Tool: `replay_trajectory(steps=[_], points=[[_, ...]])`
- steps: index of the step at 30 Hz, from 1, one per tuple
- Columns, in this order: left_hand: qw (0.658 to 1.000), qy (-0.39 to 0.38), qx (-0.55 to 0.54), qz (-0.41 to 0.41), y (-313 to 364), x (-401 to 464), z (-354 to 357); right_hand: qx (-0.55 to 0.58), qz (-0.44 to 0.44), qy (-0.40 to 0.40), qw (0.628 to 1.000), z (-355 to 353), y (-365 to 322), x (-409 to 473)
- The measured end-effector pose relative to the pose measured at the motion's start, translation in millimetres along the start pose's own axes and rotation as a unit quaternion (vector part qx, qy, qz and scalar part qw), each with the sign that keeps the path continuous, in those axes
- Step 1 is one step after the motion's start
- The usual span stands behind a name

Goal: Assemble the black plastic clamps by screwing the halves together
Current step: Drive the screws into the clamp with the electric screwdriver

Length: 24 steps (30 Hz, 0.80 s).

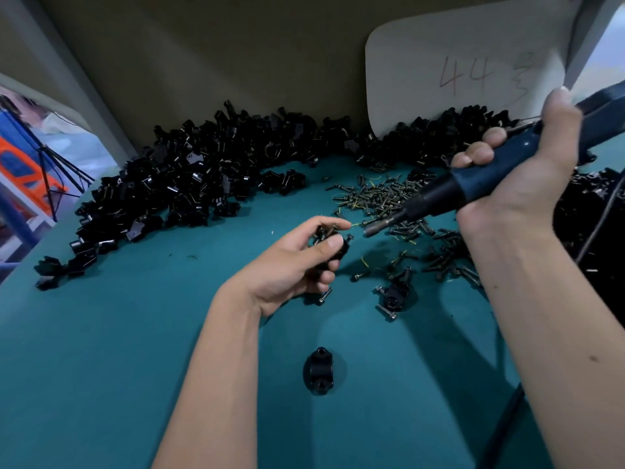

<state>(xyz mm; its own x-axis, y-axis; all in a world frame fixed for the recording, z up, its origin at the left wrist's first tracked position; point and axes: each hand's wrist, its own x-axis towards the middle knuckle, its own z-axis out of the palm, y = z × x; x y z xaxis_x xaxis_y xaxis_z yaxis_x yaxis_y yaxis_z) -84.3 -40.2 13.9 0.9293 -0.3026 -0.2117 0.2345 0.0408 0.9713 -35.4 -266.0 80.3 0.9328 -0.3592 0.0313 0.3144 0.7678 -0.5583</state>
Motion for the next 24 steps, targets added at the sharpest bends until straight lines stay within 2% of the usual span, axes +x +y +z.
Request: replay_trajectory(steps=[3, 8, 17, 24], points=[[0.999, -0.046, 0.001, 0.006, -1, -2, -2, 0.003, 0.009, 0.023, 1.0, -1, 6, -1], [0.998, -0.053, 0.025, 0.016, -2, -2, -4, 0.008, 0.009, 0.021, 1.0, -2, 9, -1], [0.993, -0.114, 0.027, -0.015, -3, 0, 0, 0.013, 0.015, 0.017, 1.0, -4, 9, -1], [0.993, -0.112, 0.024, -0.026, 0, 1, 7, 0.003, 0.034, 0.012, 0.999, -2, 8, 0]])
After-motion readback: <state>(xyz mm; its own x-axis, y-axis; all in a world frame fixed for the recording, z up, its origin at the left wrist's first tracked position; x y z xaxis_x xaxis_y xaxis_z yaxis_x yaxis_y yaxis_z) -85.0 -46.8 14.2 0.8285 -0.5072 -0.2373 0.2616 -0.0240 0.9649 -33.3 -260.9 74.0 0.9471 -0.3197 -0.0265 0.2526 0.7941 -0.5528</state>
